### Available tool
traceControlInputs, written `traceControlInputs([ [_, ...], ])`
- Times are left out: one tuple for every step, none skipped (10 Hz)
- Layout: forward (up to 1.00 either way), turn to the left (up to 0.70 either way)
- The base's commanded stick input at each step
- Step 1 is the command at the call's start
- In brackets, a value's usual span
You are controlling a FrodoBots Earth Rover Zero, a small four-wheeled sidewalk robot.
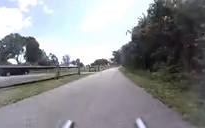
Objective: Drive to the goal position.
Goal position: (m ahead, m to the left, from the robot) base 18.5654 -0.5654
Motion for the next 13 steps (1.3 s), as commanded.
traceControlInputs([
  [0.5, 0.0],
  [0.5, 0.0],
  [0.5, 0.0],
  [0.5, 0.0],
  [0.5, 0.0],
  [0.5, 0.0],
  [0.5, 0.0],
  [0.5, 0.0],
  [0.5, 0.0],
  [0.5, 0.0],
  [0.5, 0.0],
  [0.5, 0.0],
  [0.5, 0.0],
])
